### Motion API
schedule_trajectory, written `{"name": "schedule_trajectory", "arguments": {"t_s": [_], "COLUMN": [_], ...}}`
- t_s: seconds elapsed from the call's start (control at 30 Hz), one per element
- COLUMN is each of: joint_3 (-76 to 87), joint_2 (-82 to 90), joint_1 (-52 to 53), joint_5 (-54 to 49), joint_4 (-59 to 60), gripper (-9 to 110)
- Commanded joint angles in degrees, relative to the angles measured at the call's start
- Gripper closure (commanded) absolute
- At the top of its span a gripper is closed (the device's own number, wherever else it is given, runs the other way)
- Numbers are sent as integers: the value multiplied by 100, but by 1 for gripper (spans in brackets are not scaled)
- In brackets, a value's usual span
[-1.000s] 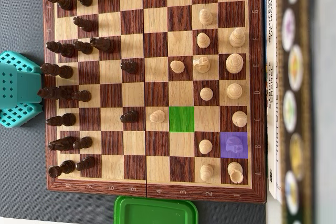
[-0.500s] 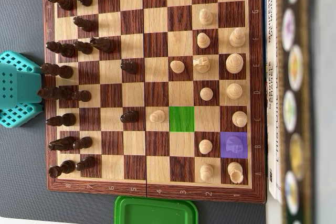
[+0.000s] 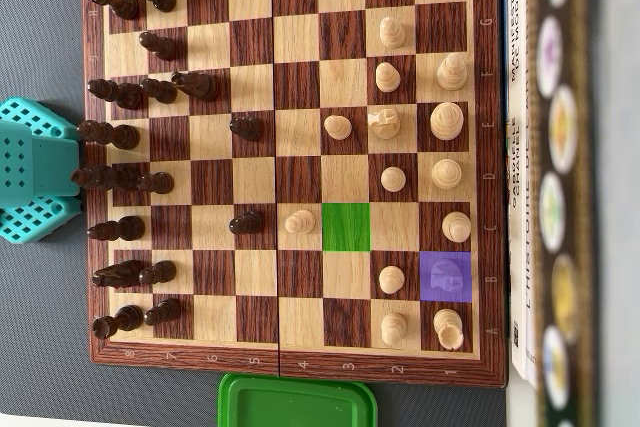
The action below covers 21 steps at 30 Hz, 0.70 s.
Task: Play chess
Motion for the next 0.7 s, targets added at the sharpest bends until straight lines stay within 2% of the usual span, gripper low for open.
{"name": "schedule_trajectory", "arguments": {"t_s": [0.0,0.27,0.67], "joint_3": [114,114,105], "joint_2": [-53,-62,-53], "joint_1": [-18,53,-18], "joint_5": [0,-53,0], "joint_4": [0,193,2725], "gripper": [92,93,92]}}
